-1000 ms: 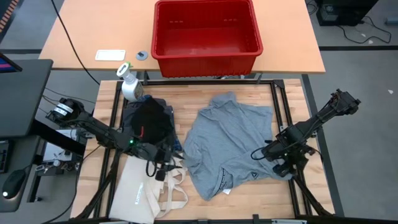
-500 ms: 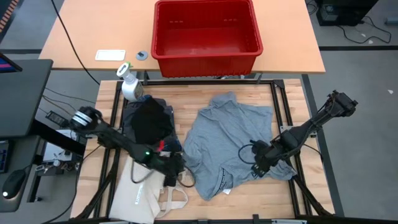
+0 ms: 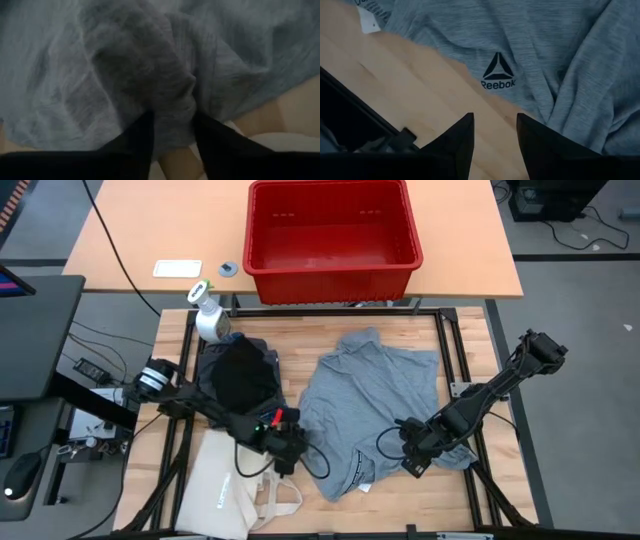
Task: Fold Laundry from Bin
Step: Fold the gray shirt
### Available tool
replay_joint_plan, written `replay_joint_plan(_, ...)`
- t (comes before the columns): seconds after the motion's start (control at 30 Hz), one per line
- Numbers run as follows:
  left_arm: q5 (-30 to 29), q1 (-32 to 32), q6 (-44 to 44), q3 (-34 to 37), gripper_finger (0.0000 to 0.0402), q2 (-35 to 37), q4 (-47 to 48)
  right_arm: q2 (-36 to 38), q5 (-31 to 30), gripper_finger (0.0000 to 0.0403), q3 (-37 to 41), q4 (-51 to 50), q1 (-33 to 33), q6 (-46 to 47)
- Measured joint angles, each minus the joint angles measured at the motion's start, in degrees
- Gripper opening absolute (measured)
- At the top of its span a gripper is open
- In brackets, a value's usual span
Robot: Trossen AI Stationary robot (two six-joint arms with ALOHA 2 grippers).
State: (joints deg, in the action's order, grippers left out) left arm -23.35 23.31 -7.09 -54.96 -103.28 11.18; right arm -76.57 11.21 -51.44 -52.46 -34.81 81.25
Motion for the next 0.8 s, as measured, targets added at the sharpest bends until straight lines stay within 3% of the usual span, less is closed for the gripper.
replay_joint_plan(0.23, 0.44, 0.05, 1.13, 0.0, 0.0016, 0.2, 0.57, -0.01, -1.29, 0.0155, 0.0, 0.02, 0.0, 0.0)
replay_joint_plan(0.43, 1.02, 1.94, 2.2, 0.07, 0.0006, 4.64, 2.42, 0.0, -0.66, 0.0155, 0.0, 0.31, 0.0, -0.38)
replay_joint_plan(0.63, 3.51, 4.56, 1.84, 0.07, 0.0004, 15.89, 11.51, 0.02, -0.73, 0.0155, 0.0, 1.01, 0.0, -1.93)
replay_joint_plan(0.8, -1.55, 5.96, -2.29, 0.07, 0.0006, 26.81, 22.55, 0.02, -1.09, 0.0155, 0.0, 1.0, 0.0, -2.41)
